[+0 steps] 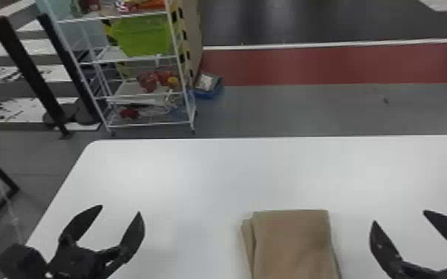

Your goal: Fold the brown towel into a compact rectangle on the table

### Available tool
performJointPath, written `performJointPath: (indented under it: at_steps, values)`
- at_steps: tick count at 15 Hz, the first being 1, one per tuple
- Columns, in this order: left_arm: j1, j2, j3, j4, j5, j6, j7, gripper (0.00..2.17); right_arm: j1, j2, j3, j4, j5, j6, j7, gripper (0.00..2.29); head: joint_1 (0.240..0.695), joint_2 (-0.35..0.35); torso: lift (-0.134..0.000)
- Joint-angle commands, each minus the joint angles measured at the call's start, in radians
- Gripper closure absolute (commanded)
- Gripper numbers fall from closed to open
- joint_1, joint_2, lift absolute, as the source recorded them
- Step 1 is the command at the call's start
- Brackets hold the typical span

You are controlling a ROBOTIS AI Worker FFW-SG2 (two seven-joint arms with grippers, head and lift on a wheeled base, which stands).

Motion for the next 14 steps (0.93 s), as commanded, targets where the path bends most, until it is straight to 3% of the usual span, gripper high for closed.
performJointPath:
  at_steps: [1,14]
  values:
    - [-0.001,-0.004,0.009,0.008,0.004,0.000,-0.002,0.07,-0.001,0.016,0.004,0.005,0.002,0.003,0.000,0.12,0.695,0.139,-0.122]
    - [0.007,-0.004,0.016,0.005,0.015,0.000,-0.022,0.08,0.005,0.016,0.013,-0.003,-0.001,0.009,0.001,0.12,0.695,0.157,-0.122]
